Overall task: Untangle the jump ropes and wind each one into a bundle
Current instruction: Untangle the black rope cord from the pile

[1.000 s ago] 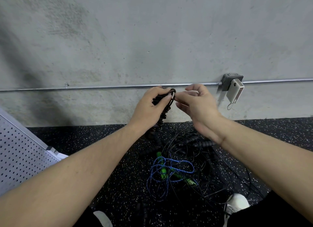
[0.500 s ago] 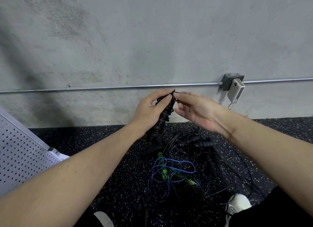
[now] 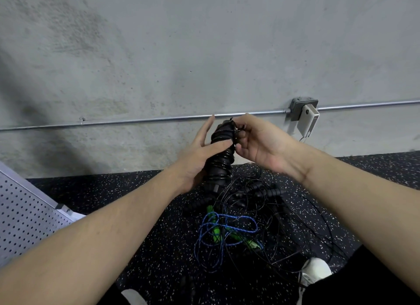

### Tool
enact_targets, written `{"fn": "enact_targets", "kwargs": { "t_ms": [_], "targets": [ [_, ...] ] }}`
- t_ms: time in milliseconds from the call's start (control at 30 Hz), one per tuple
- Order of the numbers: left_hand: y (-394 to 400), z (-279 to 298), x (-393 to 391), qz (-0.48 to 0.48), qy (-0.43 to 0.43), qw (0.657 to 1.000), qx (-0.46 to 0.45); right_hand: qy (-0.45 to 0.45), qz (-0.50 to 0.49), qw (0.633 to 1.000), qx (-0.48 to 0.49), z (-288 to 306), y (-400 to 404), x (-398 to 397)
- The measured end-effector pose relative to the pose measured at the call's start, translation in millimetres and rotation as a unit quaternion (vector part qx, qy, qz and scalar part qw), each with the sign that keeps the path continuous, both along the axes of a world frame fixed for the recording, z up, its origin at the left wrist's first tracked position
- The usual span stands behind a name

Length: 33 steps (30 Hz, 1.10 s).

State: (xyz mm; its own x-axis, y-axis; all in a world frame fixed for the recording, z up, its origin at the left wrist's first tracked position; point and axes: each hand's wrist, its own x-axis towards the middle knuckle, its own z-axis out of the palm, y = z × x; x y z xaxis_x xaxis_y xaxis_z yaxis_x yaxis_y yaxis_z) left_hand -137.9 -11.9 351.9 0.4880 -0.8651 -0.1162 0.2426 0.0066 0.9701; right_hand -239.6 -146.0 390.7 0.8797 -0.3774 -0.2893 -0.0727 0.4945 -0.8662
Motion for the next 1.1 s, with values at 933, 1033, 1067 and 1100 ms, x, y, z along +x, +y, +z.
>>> {"fn": "enact_targets", "kwargs": {
  "t_ms": [933, 1033, 1067, 1100],
  "targets": [
    [-7, -17, 12, 0.054, -0.668, 0.695, 0.260, 0.156, -0.057, 0.983, -0.081, -18, -16, 10],
    [-10, -19, 8, 0.038, -0.680, 0.661, 0.315, 0.174, -0.046, 0.977, -0.114, -24, -15, 10],
    [-11, -19, 9, 0.032, -0.674, 0.661, 0.329, 0.178, -0.046, 0.974, -0.130, -25, -12, 11],
    [-12, -18, 10, 0.023, -0.660, 0.669, 0.342, 0.178, -0.049, 0.972, -0.143, -27, -10, 13]
  ]
}}
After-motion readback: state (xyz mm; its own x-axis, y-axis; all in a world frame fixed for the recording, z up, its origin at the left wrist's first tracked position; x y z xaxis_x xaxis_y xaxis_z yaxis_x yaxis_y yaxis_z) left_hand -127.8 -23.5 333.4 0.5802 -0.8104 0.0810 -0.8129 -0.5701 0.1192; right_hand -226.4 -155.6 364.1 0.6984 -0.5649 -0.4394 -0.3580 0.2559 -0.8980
